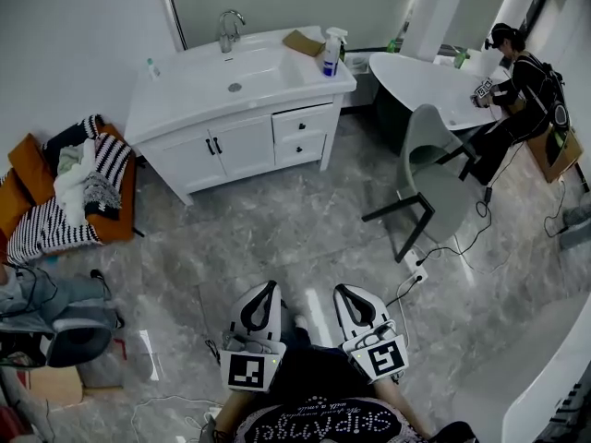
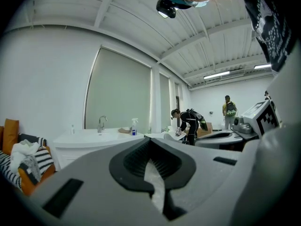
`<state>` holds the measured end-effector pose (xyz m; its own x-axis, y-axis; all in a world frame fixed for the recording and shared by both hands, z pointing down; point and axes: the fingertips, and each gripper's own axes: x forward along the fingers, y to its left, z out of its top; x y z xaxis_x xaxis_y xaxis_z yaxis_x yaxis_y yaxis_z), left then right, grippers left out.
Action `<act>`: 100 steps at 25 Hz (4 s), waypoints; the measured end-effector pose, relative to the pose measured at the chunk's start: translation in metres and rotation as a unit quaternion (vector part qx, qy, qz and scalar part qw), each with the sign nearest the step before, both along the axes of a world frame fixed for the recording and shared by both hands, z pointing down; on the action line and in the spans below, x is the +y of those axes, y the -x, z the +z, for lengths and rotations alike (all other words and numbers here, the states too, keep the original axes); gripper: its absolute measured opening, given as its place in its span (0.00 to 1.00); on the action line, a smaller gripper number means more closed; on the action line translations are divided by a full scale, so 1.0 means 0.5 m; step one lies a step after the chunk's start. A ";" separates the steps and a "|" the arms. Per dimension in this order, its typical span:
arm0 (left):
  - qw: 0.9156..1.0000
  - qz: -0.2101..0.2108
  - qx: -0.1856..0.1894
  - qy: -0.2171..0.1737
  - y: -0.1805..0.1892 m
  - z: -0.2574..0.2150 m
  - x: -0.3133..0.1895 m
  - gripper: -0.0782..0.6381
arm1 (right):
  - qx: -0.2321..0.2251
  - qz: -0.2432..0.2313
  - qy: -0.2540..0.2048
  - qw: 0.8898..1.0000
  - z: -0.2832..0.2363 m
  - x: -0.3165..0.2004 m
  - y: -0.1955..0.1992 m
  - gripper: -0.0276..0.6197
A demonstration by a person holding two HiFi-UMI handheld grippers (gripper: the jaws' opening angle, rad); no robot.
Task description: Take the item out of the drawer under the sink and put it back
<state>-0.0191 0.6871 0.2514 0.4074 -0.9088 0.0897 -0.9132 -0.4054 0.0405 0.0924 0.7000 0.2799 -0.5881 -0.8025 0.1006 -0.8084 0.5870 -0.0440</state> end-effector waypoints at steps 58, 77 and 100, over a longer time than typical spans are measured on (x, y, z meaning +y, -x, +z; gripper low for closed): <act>0.997 0.009 0.028 0.077 0.213 0.056 -0.513 0.12 | 0.018 -0.022 0.042 0.999 0.023 -0.541 0.227 0.08; 0.996 -0.028 0.044 0.065 0.118 0.046 -0.749 0.12 | 0.018 -0.049 0.032 0.998 0.019 -0.789 0.127 0.08; 0.997 -0.012 0.011 0.072 0.025 0.068 -0.817 0.12 | 0.010 -0.026 0.049 0.998 0.048 -0.852 0.005 0.08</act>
